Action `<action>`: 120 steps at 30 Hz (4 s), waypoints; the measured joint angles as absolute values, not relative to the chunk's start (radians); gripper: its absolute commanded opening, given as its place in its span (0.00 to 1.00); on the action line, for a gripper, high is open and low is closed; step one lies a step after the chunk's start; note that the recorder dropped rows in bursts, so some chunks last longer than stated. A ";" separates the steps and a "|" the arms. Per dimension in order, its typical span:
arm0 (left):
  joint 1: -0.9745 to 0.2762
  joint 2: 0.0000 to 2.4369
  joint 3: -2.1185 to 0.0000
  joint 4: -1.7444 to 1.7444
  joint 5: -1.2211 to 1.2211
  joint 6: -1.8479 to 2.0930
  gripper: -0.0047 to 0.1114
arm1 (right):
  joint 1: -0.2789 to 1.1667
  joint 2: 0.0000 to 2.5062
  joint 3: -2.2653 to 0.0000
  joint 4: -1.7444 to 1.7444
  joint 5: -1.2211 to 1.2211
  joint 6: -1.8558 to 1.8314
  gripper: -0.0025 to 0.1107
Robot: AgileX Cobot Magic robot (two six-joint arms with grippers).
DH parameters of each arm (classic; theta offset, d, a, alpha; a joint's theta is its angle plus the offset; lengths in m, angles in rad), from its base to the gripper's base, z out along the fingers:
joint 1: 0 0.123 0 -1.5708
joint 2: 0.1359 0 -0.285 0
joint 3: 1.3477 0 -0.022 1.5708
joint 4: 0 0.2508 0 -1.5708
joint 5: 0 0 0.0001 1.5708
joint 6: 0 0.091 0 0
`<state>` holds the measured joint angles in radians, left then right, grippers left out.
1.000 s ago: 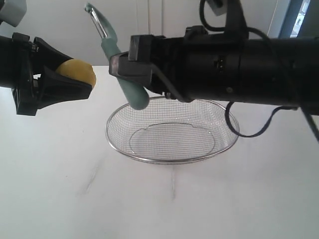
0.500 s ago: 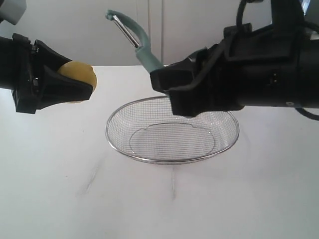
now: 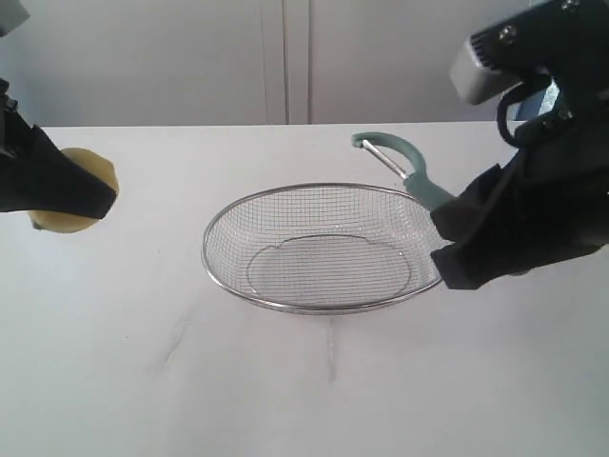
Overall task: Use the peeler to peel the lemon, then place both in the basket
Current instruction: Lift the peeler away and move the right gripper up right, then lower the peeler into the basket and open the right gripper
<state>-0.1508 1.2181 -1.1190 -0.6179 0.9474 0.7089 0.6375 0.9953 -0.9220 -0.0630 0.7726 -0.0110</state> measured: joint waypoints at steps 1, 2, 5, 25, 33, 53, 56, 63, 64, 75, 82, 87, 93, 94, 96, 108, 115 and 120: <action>-0.151 1.214 -1.119 -0.610 0.961 0.695 0.04 | 0.638 0.995 -0.934 -0.078 0.796 0.000 0.02; -0.151 1.209 -1.119 -0.602 0.977 0.679 0.04 | 0.637 0.995 -0.948 -0.095 0.815 0.000 0.02; -0.164 1.199 -1.120 -0.543 1.003 0.608 0.04 | 0.635 1.002 -0.997 -0.133 0.874 0.014 0.02; -0.455 1.197 -1.120 -0.177 0.823 0.371 0.04 | 0.633 1.368 -1.205 -0.229 0.982 0.000 0.02; -0.455 1.197 -1.120 -0.185 0.823 0.371 0.04 | 0.633 1.391 -1.205 -0.229 0.964 0.000 0.02; -0.455 1.197 -1.120 -0.190 0.827 0.371 0.04 | 0.613 1.391 -1.216 -0.301 0.777 0.071 0.02; -0.455 1.197 -1.120 -0.190 0.827 0.371 0.04 | 0.573 1.391 -1.216 -0.311 0.726 0.095 0.02; -0.455 1.197 -1.120 -0.193 0.827 0.371 0.04 | 0.453 1.412 -1.221 -0.312 0.668 0.132 0.02; -0.455 1.197 -1.120 -0.193 0.827 0.371 0.04 | 0.446 1.425 -1.222 -0.312 0.668 0.132 0.02; -0.455 1.197 -1.120 -0.193 0.827 0.371 0.04 | 0.431 1.736 -1.222 -0.038 0.501 -0.063 0.02; -0.455 1.197 -1.120 -0.195 0.827 0.371 0.04 | 0.431 1.850 -1.222 -0.029 0.463 -0.028 0.02; -0.455 1.197 -1.120 -0.195 0.827 0.371 0.04 | 0.431 1.881 -1.222 0.000 0.460 -0.027 0.02; -0.455 1.197 -1.120 -0.195 0.827 0.371 0.04 | 0.431 1.902 -1.222 0.024 0.465 -0.027 0.02; -0.455 1.197 -1.120 -0.195 0.827 0.371 0.04 | 0.431 1.906 -1.222 0.033 0.468 -0.027 0.02; -0.455 1.197 -1.120 -0.195 0.827 0.371 0.04 | 0.431 1.910 -1.222 0.047 0.480 -0.027 0.02; -0.455 1.197 -1.120 -0.198 0.827 0.371 0.04 | 0.431 1.912 -1.222 0.134 0.565 -0.022 0.02; -0.455 1.197 -1.120 -0.202 0.827 0.371 0.04 | 0.431 1.912 -1.222 0.144 0.622 -0.023 0.02; -0.455 1.197 -1.120 -0.204 0.827 0.371 0.04 | 0.431 1.912 -1.222 0.184 0.650 -0.022 0.02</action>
